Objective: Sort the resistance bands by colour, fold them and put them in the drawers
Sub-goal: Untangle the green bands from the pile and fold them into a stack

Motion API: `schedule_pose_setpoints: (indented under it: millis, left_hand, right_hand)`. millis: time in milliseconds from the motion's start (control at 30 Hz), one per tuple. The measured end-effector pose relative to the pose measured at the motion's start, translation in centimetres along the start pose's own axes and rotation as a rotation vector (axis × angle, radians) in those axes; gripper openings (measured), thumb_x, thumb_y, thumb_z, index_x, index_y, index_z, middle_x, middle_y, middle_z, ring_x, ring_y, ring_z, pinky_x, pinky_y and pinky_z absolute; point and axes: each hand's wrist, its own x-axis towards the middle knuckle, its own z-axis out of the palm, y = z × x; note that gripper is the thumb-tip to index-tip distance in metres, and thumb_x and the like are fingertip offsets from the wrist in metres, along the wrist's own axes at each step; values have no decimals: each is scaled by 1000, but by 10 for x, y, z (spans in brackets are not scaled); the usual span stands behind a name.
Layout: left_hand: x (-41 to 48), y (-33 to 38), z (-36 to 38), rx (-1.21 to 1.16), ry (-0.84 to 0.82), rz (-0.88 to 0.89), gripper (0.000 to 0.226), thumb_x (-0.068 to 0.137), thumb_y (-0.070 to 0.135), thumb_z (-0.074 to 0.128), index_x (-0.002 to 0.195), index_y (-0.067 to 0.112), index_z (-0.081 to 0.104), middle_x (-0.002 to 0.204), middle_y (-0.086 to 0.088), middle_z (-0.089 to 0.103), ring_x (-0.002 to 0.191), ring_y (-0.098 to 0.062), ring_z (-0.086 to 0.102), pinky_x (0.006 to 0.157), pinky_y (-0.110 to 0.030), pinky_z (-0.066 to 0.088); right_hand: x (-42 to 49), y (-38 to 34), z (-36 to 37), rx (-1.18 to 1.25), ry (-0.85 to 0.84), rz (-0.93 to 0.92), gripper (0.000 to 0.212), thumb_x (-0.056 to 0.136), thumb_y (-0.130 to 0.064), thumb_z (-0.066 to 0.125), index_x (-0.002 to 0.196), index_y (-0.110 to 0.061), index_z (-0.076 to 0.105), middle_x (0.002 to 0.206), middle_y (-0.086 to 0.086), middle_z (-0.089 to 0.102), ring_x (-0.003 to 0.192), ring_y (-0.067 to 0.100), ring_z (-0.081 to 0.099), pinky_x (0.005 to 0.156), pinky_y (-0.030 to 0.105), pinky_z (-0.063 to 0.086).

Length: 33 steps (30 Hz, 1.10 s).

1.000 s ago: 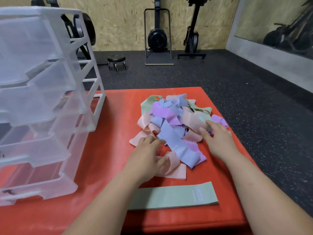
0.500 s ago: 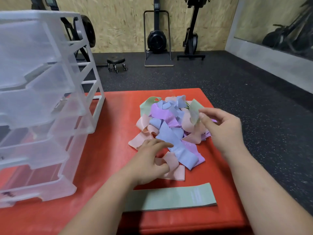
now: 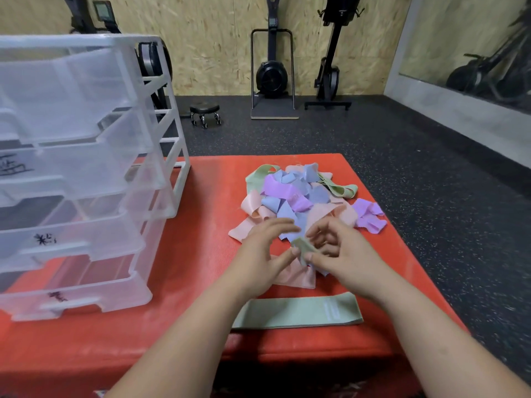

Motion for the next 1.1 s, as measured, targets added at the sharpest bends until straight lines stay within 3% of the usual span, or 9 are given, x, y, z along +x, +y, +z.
schedule_pose_setpoints:
  millis: [67, 167, 300, 400, 567, 700, 833, 1033, 1100]
  left_hand:
    - [0, 3, -1, -40, -40, -7, 18, 98, 31, 74, 116, 32, 72, 129, 22, 69, 127, -2, 58, 109, -29, 44]
    - [0, 5, -4, -124, -90, -63, 14, 98, 33, 75, 112, 31, 73, 116, 19, 74, 115, -1, 64, 104, -24, 46]
    - [5, 2, -3, -150, -107, -101, 10, 95, 36, 78, 102, 35, 71, 103, 27, 72, 103, 0, 63, 92, -18, 45]
    - [11, -2, -2, -167, -121, -116, 16, 91, 43, 77, 102, 33, 72, 101, 19, 73, 102, -8, 64, 95, -31, 51]
    - [16, -9, 3, -144, -192, -162, 19, 86, 37, 80, 98, 33, 65, 93, 19, 67, 87, -8, 62, 84, -38, 55]
    - [26, -12, -3, -83, -46, -132, 11, 92, 26, 77, 98, 32, 70, 91, 19, 71, 83, 3, 60, 77, -25, 43]
    - [30, -8, -5, -47, 153, -92, 10, 97, 28, 72, 95, 34, 65, 94, 18, 67, 92, -9, 55, 74, -21, 38]
    - [25, -25, 4, 99, -145, -113, 23, 88, 29, 81, 90, 35, 58, 87, 16, 61, 82, -10, 53, 74, -34, 44]
    - [27, -28, 2, 158, -50, -115, 23, 90, 24, 76, 85, 34, 55, 84, 15, 60, 81, -13, 52, 72, -35, 39]
  right_hand:
    - [-2, -2, 1, -12, -9, -31, 36, 86, 9, 75, 108, -16, 63, 100, 14, 66, 75, 16, 70, 67, 29, 56]
    - [-4, -6, -2, 13, 35, -38, 33, 89, 9, 73, 109, -15, 63, 109, 12, 69, 85, 27, 78, 75, 50, 60]
    - [0, -9, -6, 62, 129, -64, 33, 89, 8, 74, 111, -13, 62, 116, 14, 68, 91, 32, 78, 76, 35, 61]
    - [6, -5, -6, 105, 194, -92, 34, 87, 6, 77, 108, -18, 64, 114, 13, 68, 99, 36, 75, 89, 47, 62]
    - [13, -4, -4, 173, 241, -89, 31, 87, 7, 77, 105, -17, 65, 103, -3, 68, 84, 13, 70, 83, 38, 59]
    - [21, -2, -8, 216, 315, -127, 29, 88, 6, 76, 109, -9, 64, 105, 1, 68, 94, 16, 70, 94, 44, 58]
    - [26, -2, -6, 290, 345, -137, 30, 90, 7, 74, 114, -5, 61, 105, 6, 67, 97, 20, 72, 94, 40, 58]
    - [30, 5, -1, 225, 365, -111, 29, 90, 5, 75, 112, -8, 62, 108, 8, 67, 98, 18, 70, 96, 44, 58]
    - [30, 5, -1, 186, 385, -111, 27, 90, 5, 74, 108, -12, 62, 108, 9, 67, 98, 19, 71, 96, 46, 59]
